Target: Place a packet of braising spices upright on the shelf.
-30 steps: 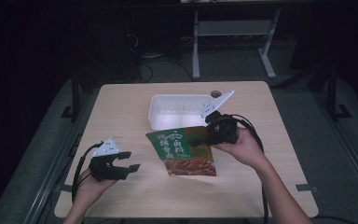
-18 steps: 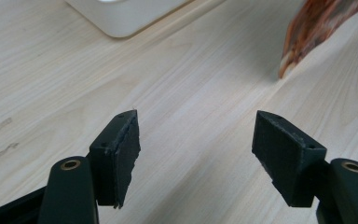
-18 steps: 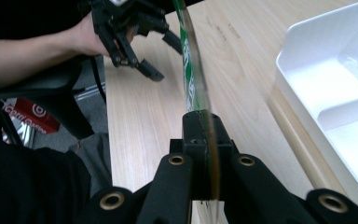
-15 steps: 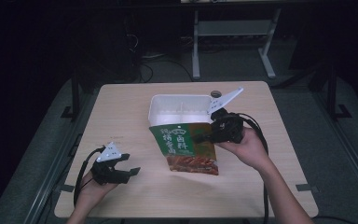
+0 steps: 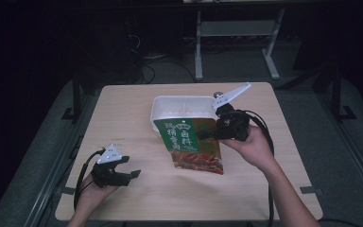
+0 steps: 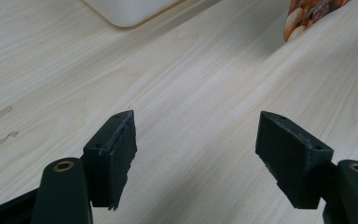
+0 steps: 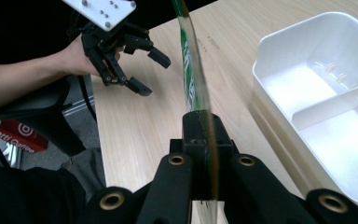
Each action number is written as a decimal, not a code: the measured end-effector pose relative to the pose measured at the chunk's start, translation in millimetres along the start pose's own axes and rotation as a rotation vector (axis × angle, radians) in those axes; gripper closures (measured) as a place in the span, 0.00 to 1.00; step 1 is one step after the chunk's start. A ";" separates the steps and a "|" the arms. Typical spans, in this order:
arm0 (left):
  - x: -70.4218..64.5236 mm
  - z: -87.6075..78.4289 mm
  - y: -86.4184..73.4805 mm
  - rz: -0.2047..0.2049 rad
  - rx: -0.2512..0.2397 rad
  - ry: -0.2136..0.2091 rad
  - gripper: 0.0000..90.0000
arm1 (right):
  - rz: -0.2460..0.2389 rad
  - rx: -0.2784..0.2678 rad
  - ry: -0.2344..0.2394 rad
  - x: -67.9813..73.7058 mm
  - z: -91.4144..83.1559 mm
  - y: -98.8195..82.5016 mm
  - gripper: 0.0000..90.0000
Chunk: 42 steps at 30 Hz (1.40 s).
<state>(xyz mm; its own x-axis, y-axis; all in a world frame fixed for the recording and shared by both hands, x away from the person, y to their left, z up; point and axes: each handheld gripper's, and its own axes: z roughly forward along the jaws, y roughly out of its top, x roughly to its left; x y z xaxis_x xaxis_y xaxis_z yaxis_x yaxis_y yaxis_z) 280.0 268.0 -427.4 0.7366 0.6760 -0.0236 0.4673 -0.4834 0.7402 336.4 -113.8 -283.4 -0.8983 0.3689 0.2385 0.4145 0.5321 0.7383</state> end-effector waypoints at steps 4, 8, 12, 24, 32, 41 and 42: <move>0.4 0.6 -0.5 -0.003 0.003 0.001 0.31 | 0.005 -0.006 -0.013 -0.3 -2.3 2.8 1.00; 1.1 0.4 -0.7 -0.007 0.002 0.001 0.31 | 0.005 -0.021 -0.037 0.1 -7.0 8.4 1.00; 0.7 0.3 -0.9 -0.007 0.001 0.002 0.31 | 0.024 -0.038 -0.062 -1.0 -12.3 14.4 1.00; 1.9 0.9 -1.9 -0.009 0.012 0.005 0.29 | 0.069 -0.120 -0.170 -9.9 -26.9 32.9 1.00; 3.6 -1.1 -1.6 -0.021 0.000 0.011 0.27 | 0.110 -0.138 -0.222 -24.8 -26.4 40.7 1.00; 5.5 -3.5 -1.6 -0.026 -0.008 0.015 0.25 | 0.137 -0.158 -0.323 -37.8 -29.6 57.7 1.00; 5.5 -3.4 -1.6 -0.027 -0.008 0.014 0.25 | 0.137 -0.158 -0.323 -37.8 -29.6 57.7 1.00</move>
<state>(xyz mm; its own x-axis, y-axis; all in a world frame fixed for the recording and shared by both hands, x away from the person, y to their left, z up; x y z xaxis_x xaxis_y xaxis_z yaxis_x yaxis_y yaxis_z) 281.7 274.4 -426.4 0.7168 0.6965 -0.0340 0.4827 -0.4603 0.7450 390.0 -119.6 -231.2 -0.7334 0.6631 0.1497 0.4778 0.3463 0.8073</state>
